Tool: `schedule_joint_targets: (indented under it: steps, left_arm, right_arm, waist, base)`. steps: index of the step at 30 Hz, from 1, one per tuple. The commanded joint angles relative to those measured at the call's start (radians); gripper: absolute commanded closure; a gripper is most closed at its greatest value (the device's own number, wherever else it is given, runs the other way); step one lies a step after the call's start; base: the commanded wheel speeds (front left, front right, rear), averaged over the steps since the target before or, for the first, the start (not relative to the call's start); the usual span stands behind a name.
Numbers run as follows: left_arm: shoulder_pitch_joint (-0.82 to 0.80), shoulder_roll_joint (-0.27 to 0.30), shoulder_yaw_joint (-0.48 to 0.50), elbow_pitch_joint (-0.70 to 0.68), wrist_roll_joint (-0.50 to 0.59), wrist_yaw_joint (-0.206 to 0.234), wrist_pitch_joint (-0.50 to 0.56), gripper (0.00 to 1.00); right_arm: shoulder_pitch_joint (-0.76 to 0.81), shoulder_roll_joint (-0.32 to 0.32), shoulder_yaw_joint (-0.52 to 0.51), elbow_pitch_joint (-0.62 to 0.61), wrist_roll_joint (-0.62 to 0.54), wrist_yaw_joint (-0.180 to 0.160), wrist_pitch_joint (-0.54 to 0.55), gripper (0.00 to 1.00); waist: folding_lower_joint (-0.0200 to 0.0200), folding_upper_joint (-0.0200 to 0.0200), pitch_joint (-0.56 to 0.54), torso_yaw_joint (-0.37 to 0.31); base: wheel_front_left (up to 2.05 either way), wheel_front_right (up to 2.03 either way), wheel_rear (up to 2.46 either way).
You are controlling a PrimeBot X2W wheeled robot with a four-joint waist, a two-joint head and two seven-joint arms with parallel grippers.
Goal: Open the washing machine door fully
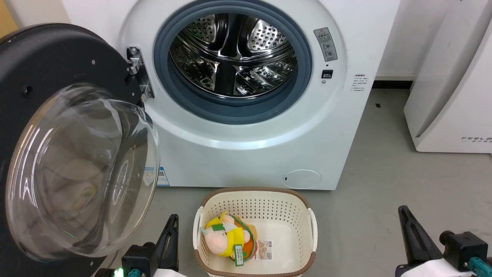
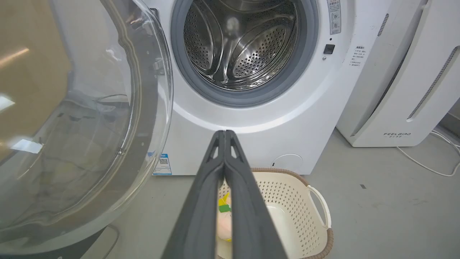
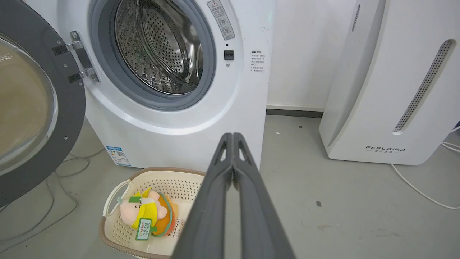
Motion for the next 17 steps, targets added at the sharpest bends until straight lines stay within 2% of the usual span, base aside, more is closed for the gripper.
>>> schedule_joint_targets:
  steps: [1, 17]
  left_arm:
    - [-0.006, -0.006, 0.009, -0.007, 0.012, -0.008, 0.005, 1.00]
    - [-0.010, -0.021, 0.047, -0.025, 0.047, -0.032, 0.035, 1.00]
  right_arm:
    - [-0.016, 0.000, 0.003, 0.005, -0.005, 0.000, 0.003, 1.00]
    - [-0.030, 0.001, 0.010, 0.013, -0.017, 0.000, 0.005, 1.00]
  waist:
    - [0.0000, 0.0000, 0.000, 0.000]
    - [0.0000, 0.0000, 0.002, -0.005]
  base:
    - [0.00, 0.00, 0.00]
    - [0.00, 0.00, 0.00]
